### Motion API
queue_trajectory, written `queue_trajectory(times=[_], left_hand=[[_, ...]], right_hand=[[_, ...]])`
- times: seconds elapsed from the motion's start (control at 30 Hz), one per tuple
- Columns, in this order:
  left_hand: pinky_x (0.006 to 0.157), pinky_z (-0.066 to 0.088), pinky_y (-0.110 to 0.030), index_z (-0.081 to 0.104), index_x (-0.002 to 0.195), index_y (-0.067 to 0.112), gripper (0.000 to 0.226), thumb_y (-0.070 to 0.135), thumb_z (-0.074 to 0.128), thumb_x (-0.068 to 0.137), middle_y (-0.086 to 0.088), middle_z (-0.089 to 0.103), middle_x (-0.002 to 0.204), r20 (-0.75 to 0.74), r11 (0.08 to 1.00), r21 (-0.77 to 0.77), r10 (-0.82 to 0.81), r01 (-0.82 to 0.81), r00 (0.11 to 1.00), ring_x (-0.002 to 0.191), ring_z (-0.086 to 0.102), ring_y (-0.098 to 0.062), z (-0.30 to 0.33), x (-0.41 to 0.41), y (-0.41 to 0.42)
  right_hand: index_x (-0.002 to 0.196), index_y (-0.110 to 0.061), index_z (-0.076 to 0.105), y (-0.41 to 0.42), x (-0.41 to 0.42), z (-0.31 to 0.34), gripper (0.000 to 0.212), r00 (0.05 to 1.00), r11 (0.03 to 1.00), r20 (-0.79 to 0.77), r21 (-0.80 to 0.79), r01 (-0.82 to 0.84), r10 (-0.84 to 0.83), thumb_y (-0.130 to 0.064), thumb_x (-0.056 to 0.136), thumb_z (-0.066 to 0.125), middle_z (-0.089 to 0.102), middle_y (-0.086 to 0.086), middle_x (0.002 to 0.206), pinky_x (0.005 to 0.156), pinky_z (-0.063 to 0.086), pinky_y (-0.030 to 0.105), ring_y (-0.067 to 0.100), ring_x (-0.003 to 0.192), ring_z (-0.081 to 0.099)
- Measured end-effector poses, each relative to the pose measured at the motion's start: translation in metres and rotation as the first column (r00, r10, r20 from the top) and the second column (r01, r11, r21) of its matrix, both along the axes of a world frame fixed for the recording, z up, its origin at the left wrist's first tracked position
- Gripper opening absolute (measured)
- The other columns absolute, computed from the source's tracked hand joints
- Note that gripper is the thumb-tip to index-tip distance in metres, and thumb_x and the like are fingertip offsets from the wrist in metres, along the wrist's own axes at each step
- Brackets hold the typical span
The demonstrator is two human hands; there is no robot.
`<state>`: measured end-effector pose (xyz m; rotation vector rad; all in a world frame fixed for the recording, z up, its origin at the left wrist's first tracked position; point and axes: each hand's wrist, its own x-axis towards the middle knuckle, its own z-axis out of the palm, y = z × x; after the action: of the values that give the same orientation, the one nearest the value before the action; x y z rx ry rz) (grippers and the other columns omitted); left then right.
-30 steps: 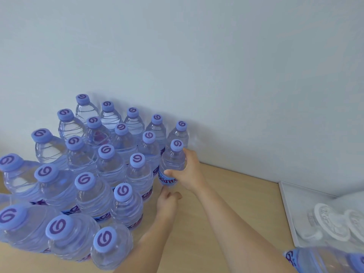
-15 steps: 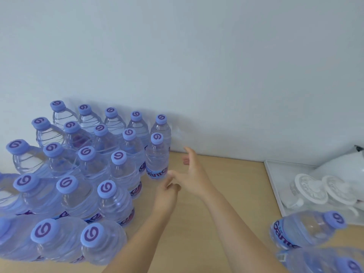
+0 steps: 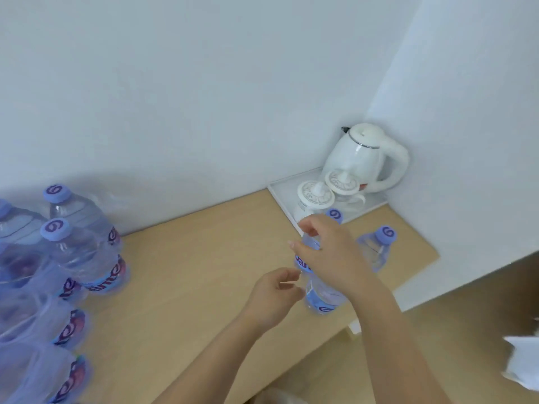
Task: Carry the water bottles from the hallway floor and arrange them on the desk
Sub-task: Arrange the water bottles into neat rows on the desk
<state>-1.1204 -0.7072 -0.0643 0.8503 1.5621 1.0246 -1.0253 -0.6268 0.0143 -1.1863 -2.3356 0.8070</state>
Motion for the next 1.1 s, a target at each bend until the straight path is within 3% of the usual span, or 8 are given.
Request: queue_trajectory(times=[0.27,0.43,0.53,0.6,0.83,0.93,1.0,1.1], left_hand=[[0.063,0.045,-0.010,0.063,0.097,0.038,0.036,0.005,0.056,0.083,0.021,0.071,0.091,-0.022,0.989,0.029,-0.143,0.144,0.989,0.077,0.063,0.004,-0.002,0.024,0.006],[0.059,0.040,-0.002,0.058,0.094,0.042,0.040,0.005,0.062,0.080,0.034,0.066,0.088,-0.005,0.988,0.016,-0.152,0.152,0.988,0.081,0.061,0.011,-0.003,0.024,-0.001],[0.074,0.039,-0.004,0.045,0.119,0.050,0.057,0.022,0.070,0.075,0.035,0.050,0.113,-0.175,0.983,0.010,-0.181,0.186,0.968,0.102,0.049,0.011,-0.003,0.019,-0.012],[0.072,0.038,-0.001,0.037,0.105,0.071,0.063,0.037,0.069,0.062,0.047,0.049,0.099,-0.301,0.962,0.090,-0.222,0.259,0.927,0.089,0.046,0.023,0.002,0.014,-0.021],[0.050,0.046,-0.024,0.055,0.097,0.030,0.053,0.012,0.076,0.052,0.010,0.065,0.077,0.010,0.995,0.042,-0.086,0.086,0.996,0.060,0.060,-0.010,0.006,-0.014,-0.052],[0.050,0.034,-0.024,0.055,0.091,0.005,0.034,0.009,0.067,0.060,0.001,0.057,0.061,0.326,0.938,0.122,-0.345,0.323,0.880,0.050,0.046,-0.018,0.022,-0.044,-0.069],[0.054,0.034,-0.025,0.052,0.097,-0.002,0.037,0.009,0.064,0.064,0.004,0.058,0.063,0.460,0.914,0.166,-0.403,0.369,0.791,0.054,0.048,-0.016,0.030,-0.057,-0.079],[0.053,0.039,-0.023,0.057,0.094,0.007,0.034,0.012,0.071,0.064,-0.001,0.060,0.070,0.331,0.936,0.150,-0.350,0.318,0.876,0.062,0.051,-0.021,0.034,-0.066,-0.089]], right_hand=[[0.097,-0.012,0.057,0.003,0.041,-0.024,0.022,0.979,0.979,-0.041,-0.041,0.200,-0.202,-0.026,0.083,0.066,0.057,-0.005,0.095,0.076,0.038,0.018,0.010,0.089,0.050],[0.066,-0.015,0.053,0.000,0.039,-0.036,0.025,0.857,0.918,-0.333,-0.093,0.385,-0.393,-0.020,0.079,0.073,0.052,-0.008,0.063,0.061,0.037,0.010,0.004,0.060,0.045],[0.055,-0.011,0.045,-0.003,0.030,-0.033,0.039,0.764,0.873,-0.453,-0.073,0.482,-0.460,-0.018,0.080,0.073,0.040,-0.010,0.050,0.056,0.035,0.011,0.005,0.052,0.040],[0.054,-0.009,0.045,0.001,0.023,-0.024,0.039,0.742,0.870,-0.474,-0.121,0.478,-0.474,-0.018,0.080,0.073,0.038,-0.010,0.047,0.054,0.034,0.010,0.005,0.050,0.039],[0.070,-0.011,0.056,-0.002,-0.016,0.013,0.026,0.732,0.849,-0.519,-0.505,0.153,-0.441,-0.026,0.072,0.077,0.053,0.003,0.061,0.054,0.042,0.021,0.010,0.052,0.045],[0.090,-0.015,0.058,-0.004,-0.030,0.015,0.023,0.800,0.681,-0.550,-0.683,-0.264,-0.240,-0.015,0.075,0.075,0.060,-0.002,0.073,0.067,0.045,0.027,0.013,0.065,0.056],[0.078,-0.017,0.061,-0.014,-0.043,0.011,0.011,0.824,0.568,-0.555,-0.716,-0.406,-0.111,-0.019,0.075,0.071,0.061,-0.003,0.071,0.066,0.050,0.029,0.016,0.072,0.060],[0.063,-0.022,0.063,-0.030,-0.070,0.006,0.011,0.818,0.596,-0.556,-0.710,-0.374,-0.148,-0.027,0.071,0.068,0.063,-0.002,0.066,0.063,0.053,0.027,0.015,0.068,0.064]])
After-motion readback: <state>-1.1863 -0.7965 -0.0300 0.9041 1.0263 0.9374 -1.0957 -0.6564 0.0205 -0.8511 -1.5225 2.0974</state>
